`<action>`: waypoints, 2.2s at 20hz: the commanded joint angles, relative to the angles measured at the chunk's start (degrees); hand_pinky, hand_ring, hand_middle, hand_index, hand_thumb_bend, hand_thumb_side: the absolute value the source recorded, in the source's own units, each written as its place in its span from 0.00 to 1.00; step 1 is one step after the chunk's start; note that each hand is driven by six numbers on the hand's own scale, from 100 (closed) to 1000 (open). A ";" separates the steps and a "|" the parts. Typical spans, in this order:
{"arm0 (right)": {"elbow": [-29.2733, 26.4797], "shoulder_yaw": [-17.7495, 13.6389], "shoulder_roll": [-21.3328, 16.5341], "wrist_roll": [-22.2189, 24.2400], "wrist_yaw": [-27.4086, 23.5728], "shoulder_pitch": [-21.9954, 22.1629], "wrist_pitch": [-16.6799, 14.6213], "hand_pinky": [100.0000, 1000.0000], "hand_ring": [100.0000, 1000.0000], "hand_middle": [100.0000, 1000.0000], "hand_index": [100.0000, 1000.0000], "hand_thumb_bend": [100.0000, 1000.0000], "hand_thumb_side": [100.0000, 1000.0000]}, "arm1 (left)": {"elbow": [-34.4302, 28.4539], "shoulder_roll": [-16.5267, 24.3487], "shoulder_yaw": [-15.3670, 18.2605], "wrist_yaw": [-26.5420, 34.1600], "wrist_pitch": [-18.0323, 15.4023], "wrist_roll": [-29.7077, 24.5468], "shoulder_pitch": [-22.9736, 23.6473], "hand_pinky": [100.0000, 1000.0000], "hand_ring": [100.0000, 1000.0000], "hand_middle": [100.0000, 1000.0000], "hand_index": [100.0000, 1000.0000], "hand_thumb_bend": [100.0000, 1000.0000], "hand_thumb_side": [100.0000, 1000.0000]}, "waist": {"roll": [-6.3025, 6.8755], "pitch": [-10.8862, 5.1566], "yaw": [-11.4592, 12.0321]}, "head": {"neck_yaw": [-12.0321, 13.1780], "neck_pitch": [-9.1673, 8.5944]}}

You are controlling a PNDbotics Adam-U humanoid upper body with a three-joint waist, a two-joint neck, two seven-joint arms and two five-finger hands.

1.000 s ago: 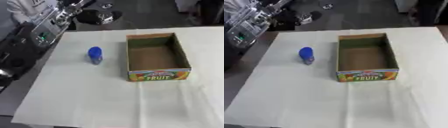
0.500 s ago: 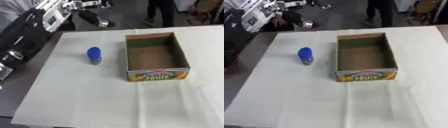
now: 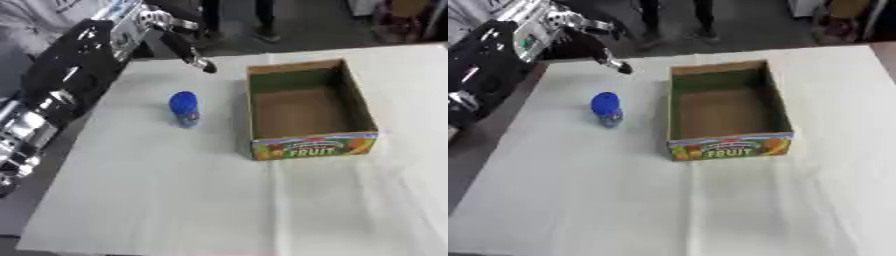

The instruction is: Pick up objects on the table and place them in the box.

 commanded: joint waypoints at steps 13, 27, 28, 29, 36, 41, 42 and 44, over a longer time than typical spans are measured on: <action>-0.57 0.22 0.04 1.04 -0.60 -1.91 0.29 0.41 0.45 0.52 0.55 0.00 0.78 | 9.66 -1.89 1.11 -3.50 3.70 -7.77 -3.40 0.91 0.91 0.99 0.99 0.54 0.54 | -0.31 -0.03 -0.58 | 1.41 -0.05; -0.57 0.39 -0.03 1.69 -0.85 -2.06 0.62 0.42 0.46 0.52 0.56 0.00 0.78 | 13.97 -2.67 -1.46 -6.13 1.13 -7.77 -2.88 0.97 0.95 1.00 1.00 0.59 0.39 | -0.19 -0.05 -0.67 | 1.15 -0.05; -0.57 0.41 -0.05 1.75 -0.88 -2.04 0.61 0.42 0.46 0.52 0.56 0.00 0.78 | 14.15 -2.67 -1.63 -6.57 0.82 -7.77 -2.86 0.97 0.95 1.00 1.00 0.59 0.39 | -0.20 -0.07 -0.65 | 1.14 -0.05; -0.57 0.43 -0.07 1.81 -0.91 -2.02 0.61 0.42 0.46 0.52 0.56 0.00 0.78 | 14.28 -2.70 -1.73 -6.92 0.53 -7.77 -2.82 1.00 0.97 1.00 1.00 0.60 0.38 | -0.21 -0.07 -0.64 | 1.12 -0.05; -0.57 0.48 -0.15 2.15 -1.10 -1.87 0.54 0.42 0.46 0.53 0.56 0.00 0.78 | 14.38 -2.80 -2.24 -8.36 -1.33 -7.77 -2.44 1.00 1.00 1.00 1.00 0.61 0.38 | -0.23 -0.11 -0.55 | 1.15 -0.05; -0.57 0.52 -0.18 2.36 -1.23 -1.83 0.52 0.42 0.46 0.53 0.56 0.00 0.78 | 14.80 -2.83 -2.47 -9.01 -1.95 -7.77 -2.17 1.00 1.00 1.00 1.00 0.59 0.37 | -0.21 -0.10 -0.54 | 1.16 -0.05; -0.57 0.53 -0.17 2.38 -1.25 -1.84 0.52 0.42 0.46 0.53 0.56 0.00 0.78 | 14.93 -2.88 -2.47 -9.10 -2.05 -7.77 -2.10 1.00 1.00 1.00 1.00 0.58 0.36 | -0.22 -0.10 -0.55 | 1.18 -0.05; -0.57 0.54 -0.16 2.42 -1.29 -1.86 0.53 0.42 0.46 0.53 0.56 0.00 0.78 | 15.24 -2.94 -2.49 -9.35 -2.20 -7.77 -2.02 1.00 1.00 1.00 1.00 0.58 0.36 | -0.22 -0.10 -0.59 | 1.21 -0.05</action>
